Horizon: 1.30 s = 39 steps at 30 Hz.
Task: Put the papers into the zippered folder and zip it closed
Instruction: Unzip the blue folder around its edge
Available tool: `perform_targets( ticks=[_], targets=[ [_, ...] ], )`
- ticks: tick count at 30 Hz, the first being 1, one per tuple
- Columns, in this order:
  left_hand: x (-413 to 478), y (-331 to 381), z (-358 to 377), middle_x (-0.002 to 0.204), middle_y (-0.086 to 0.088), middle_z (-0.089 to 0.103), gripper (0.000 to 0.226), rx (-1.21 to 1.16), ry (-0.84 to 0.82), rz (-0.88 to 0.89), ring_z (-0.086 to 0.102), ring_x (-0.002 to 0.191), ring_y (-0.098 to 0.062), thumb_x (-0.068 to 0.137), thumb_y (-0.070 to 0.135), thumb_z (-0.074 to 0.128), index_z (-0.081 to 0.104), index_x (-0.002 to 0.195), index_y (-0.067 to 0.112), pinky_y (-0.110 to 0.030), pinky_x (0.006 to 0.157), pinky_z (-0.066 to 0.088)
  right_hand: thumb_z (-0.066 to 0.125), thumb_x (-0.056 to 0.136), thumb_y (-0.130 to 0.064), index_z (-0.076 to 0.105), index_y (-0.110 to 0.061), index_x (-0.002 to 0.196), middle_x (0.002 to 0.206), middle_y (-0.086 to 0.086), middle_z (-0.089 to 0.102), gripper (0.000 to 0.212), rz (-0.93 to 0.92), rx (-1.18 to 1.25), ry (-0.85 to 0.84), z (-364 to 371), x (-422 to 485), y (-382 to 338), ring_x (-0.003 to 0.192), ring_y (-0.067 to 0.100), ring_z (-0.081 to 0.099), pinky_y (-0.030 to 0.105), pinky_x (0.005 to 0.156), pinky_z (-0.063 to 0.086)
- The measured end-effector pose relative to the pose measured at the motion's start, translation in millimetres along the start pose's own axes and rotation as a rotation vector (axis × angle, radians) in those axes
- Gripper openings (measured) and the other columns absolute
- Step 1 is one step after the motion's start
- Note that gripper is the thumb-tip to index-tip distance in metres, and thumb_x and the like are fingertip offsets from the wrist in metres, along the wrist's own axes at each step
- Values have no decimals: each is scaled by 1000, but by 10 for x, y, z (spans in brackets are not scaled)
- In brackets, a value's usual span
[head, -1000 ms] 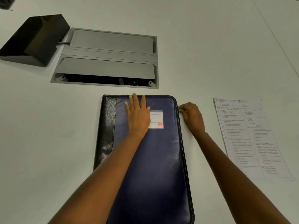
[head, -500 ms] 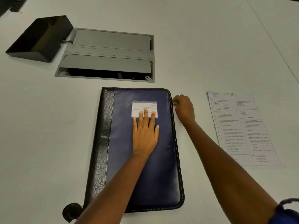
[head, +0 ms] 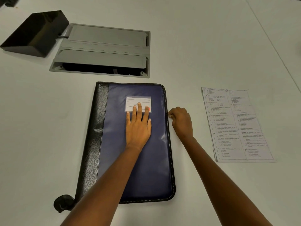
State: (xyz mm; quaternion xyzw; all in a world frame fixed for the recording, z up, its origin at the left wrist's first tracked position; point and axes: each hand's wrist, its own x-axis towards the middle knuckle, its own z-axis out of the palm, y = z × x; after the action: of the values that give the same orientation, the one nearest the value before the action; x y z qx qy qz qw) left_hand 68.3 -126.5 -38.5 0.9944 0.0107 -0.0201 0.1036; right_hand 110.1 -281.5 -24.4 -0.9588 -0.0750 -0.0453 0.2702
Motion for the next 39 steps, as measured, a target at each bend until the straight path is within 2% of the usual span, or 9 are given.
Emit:
perform_targets(
  ticks=[15,22,27,33,39],
  targets=[
    [8,-9,17,157,-15,10,51,15,5,3,8,145,-30,99,30,22,9,147,17,-48,118,7,51,85,5,66,0,85,85,18,67,15,112,100,67,28,-638,-38,81,30,56,43,71,48],
    [-87,13,-25,157,-15,8,52,-10,-8,21,6,145,-30,99,30,23,7,147,16,-48,118,5,50,89,-3,65,-3,93,95,16,67,16,217,136,56,24,-743,-103,88,28,56,39,79,47],
    [-355,47,3,157,-14,2,56,-18,-53,77,2,146,-30,99,32,23,1,147,14,-47,118,1,50,90,-7,64,-3,99,102,17,66,17,219,76,22,8,-764,-134,92,29,56,37,82,45],
    [-639,143,30,157,-13,-3,58,-42,-94,97,-2,146,-29,98,36,21,-4,146,15,-47,118,-2,48,91,-7,63,-2,99,102,18,66,18,204,9,20,-33,-733,-197,91,30,56,39,79,45],
    [-945,201,47,157,-14,7,59,-97,-66,114,7,145,-31,97,36,29,5,146,13,-49,118,3,46,90,-4,62,-2,95,98,16,66,17,174,-94,-2,-65,-712,-243,89,30,55,36,74,40]
  ],
)
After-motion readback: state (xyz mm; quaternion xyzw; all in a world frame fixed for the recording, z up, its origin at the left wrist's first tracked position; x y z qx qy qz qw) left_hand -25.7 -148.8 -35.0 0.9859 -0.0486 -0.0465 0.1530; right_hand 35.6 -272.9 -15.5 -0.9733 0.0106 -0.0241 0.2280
